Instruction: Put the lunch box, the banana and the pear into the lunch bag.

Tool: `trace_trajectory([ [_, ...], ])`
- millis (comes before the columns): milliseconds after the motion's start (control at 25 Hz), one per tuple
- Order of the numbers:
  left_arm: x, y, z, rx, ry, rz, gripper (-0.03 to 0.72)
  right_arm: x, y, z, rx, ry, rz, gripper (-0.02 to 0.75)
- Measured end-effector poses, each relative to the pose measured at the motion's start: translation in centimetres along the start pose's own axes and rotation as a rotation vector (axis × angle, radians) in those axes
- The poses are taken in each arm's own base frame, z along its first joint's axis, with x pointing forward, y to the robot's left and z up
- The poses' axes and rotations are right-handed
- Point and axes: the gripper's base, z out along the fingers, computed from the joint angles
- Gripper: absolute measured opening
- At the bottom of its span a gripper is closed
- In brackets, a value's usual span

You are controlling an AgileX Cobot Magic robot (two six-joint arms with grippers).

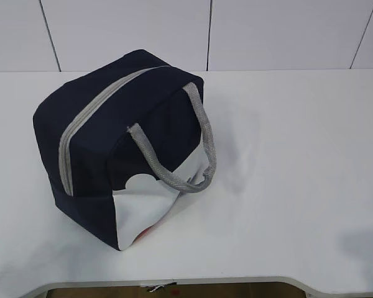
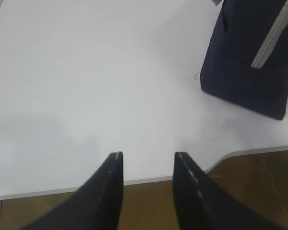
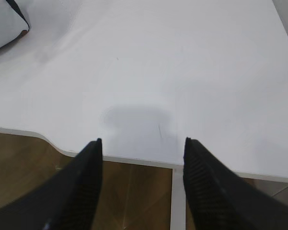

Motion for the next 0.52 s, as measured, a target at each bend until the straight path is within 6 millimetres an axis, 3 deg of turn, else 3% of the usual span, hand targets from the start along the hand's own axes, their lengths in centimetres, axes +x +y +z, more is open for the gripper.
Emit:
trace_trajectory([
  [520,0.0,0.0,0.0,0.0,0.0,-0.001,0.258,0.0,0.0,0.0,0.0,0.0,0.0,0.442],
])
